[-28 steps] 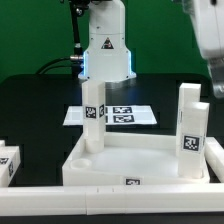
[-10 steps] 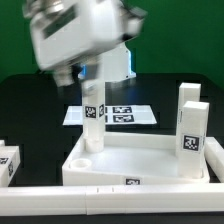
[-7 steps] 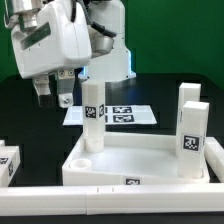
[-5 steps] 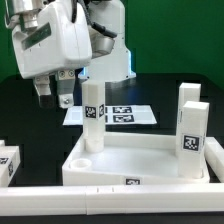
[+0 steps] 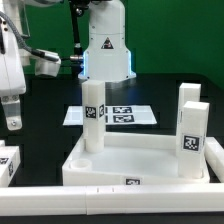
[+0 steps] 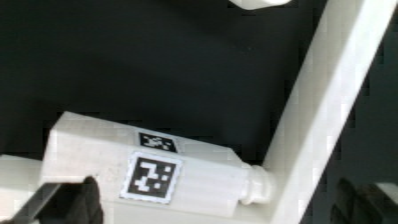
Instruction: Assemble desk
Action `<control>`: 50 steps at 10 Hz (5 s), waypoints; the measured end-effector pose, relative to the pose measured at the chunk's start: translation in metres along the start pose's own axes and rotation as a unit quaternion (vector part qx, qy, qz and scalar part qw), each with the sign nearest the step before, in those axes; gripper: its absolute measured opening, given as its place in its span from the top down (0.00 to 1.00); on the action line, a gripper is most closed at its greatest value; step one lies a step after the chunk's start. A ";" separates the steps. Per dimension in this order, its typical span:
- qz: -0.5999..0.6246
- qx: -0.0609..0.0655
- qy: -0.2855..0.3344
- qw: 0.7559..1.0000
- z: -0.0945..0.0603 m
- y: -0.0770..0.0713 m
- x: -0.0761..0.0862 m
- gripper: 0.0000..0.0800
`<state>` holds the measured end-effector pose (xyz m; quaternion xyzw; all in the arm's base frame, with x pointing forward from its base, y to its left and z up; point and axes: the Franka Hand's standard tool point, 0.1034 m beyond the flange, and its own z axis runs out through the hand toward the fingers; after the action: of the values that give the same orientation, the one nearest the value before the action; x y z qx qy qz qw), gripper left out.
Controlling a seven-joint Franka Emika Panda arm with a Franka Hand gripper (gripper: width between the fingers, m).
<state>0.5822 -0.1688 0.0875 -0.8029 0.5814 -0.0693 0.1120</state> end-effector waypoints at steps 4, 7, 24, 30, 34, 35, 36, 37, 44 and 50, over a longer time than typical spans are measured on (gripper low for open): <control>0.015 -0.005 -0.007 1.000 0.004 0.006 0.010 0.19; 0.027 -0.022 0.004 0.999 0.033 0.014 0.031 0.19; 0.103 -0.020 0.006 0.994 0.017 -0.012 0.027 0.19; -0.148 -0.076 0.014 0.986 0.021 -0.015 0.017 0.19; -0.426 -0.096 0.030 0.899 0.029 -0.039 -0.015 0.19; -0.449 -0.099 0.028 0.888 0.029 -0.038 -0.013 0.19; -0.462 -0.100 0.026 0.881 0.029 -0.038 -0.014 0.19; -0.480 -0.100 0.024 0.871 0.029 -0.037 -0.013 0.19; -0.470 -0.111 -0.003 0.875 0.038 -0.013 -0.011 0.19; -0.458 -0.126 -0.015 0.880 0.057 0.013 -0.004 0.19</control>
Offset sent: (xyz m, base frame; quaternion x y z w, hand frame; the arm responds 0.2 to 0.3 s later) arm 0.0246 -0.0322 -0.0053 0.0117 -0.1082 0.1230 0.9864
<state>0.5831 -0.1629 0.0291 -0.9878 0.1513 -0.0269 -0.0261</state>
